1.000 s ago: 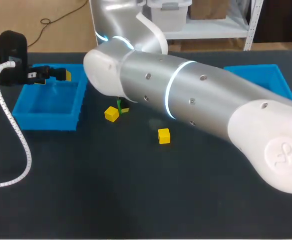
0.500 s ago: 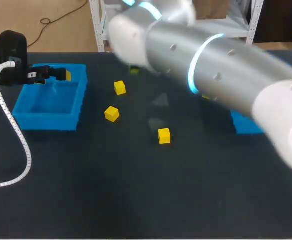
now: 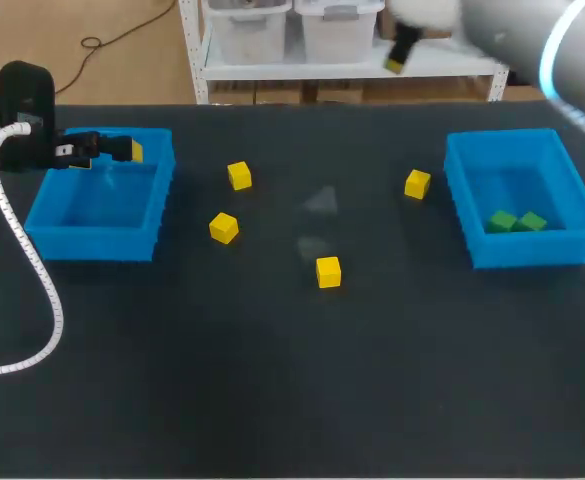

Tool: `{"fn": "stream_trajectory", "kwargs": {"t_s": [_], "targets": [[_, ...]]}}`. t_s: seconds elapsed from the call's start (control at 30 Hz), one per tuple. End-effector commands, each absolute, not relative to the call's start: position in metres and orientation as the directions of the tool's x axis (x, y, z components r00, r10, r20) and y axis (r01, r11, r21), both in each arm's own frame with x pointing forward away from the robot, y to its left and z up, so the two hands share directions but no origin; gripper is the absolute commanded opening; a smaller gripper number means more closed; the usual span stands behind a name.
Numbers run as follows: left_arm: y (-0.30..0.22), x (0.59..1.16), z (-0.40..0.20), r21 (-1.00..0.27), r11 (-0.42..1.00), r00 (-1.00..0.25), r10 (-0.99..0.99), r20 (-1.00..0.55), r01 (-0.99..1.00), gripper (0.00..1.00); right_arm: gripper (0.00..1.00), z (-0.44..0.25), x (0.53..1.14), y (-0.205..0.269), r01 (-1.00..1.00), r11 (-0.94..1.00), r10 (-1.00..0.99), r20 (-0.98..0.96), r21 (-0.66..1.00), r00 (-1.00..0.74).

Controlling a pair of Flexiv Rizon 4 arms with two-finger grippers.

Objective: Put the green cubes in the right bin and the yellow cubes in the left bin.

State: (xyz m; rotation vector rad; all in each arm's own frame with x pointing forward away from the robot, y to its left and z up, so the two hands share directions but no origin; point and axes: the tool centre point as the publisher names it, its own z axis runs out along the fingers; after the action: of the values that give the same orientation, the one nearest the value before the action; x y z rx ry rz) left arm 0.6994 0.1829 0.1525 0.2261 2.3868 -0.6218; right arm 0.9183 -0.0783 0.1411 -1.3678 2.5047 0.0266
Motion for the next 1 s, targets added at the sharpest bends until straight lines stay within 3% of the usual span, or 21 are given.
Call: {"fn": "stream_trajectory", "kwargs": {"t_s": [0.03, 0.67, 1.0], "targets": [[0.185, 0.699, 0.151, -0.382, 0.867, -0.768, 0.001, -0.641, 0.320, 1.00, 0.00, 0.136, 0.888, -0.125, -0.626, 0.776, -0.610, -0.355, -0.083, -0.709], [0.185, 0.699, 0.151, -0.382, 0.867, -0.768, 0.001, -0.641, 0.320, 1.00, 0.00, 0.124, 0.802, -0.194, -0.370, 0.926, -0.373, -0.310, -0.069, -0.875], [0.185, 0.699, 0.151, -0.382, 0.867, -0.768, 0.001, -0.641, 0.320, 1.00, 0.00, 0.093, 0.761, -0.205, -0.304, 0.952, -0.303, -0.229, -0.036, -0.925]]}}
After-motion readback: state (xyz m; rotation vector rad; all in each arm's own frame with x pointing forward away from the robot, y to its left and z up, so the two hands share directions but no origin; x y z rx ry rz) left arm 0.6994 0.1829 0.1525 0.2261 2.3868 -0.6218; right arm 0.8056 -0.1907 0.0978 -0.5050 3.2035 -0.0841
